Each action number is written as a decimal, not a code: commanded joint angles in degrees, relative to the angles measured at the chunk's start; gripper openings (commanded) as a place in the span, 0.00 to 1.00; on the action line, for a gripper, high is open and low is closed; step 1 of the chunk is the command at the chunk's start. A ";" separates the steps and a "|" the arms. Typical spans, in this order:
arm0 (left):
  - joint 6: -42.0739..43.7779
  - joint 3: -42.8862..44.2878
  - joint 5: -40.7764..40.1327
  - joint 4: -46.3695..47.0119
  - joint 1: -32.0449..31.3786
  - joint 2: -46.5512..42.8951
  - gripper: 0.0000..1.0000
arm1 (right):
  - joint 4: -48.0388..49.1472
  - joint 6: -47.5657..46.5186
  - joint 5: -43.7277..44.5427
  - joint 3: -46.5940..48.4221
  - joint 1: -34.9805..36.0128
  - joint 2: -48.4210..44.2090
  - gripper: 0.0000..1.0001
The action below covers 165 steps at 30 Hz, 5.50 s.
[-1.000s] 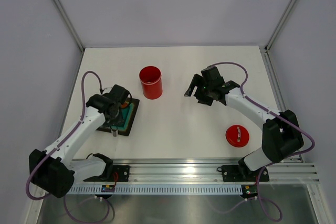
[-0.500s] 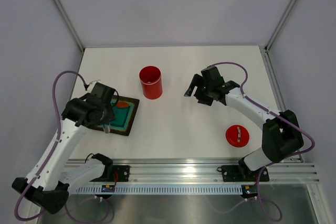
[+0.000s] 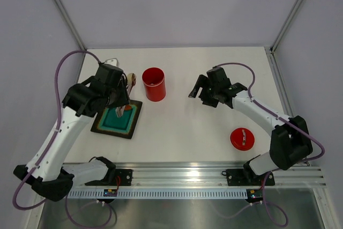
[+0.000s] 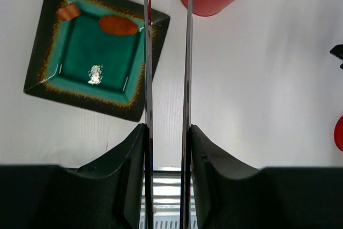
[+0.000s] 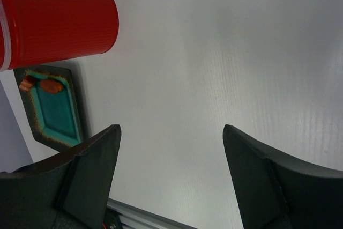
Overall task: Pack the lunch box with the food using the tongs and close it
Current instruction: Place the fake food in the packing box, then pick up the fake food from the plate.
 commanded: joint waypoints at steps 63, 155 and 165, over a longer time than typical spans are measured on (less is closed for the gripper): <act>5.96 3.71 3.20 16.61 -2.26 15.22 0.47 | -1.99 0.58 2.70 1.48 -0.21 -1.73 0.84; 5.17 -25.47 -6.56 12.13 14.97 4.41 0.45 | 0.65 -0.04 0.59 0.69 -0.21 -1.12 0.85; 4.81 -24.24 -9.10 12.83 14.97 7.22 0.46 | 0.82 -0.12 0.68 0.52 -0.21 -1.21 0.85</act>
